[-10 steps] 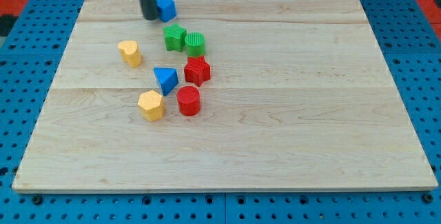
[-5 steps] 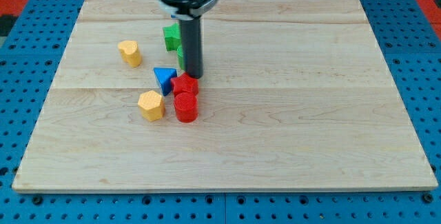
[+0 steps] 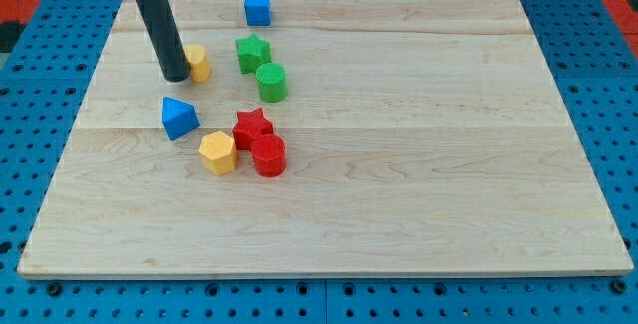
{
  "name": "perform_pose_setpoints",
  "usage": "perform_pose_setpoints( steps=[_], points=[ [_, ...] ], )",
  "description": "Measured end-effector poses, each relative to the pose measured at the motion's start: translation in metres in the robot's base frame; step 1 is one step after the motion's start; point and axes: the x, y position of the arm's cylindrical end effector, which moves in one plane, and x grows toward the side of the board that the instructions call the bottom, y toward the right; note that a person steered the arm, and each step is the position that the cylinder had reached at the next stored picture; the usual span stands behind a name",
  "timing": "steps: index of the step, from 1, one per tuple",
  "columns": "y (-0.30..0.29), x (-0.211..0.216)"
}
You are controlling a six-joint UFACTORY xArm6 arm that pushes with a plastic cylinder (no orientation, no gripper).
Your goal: Place the yellow heart left to the green star
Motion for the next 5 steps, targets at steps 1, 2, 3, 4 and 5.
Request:
perform_pose_setpoints(
  steps=[1,2,3,4,5],
  points=[
    [0.017,0.017],
    [0.02,0.029],
    [0.01,0.012],
    [0.03,-0.001],
    [0.008,-0.008]
  ],
)
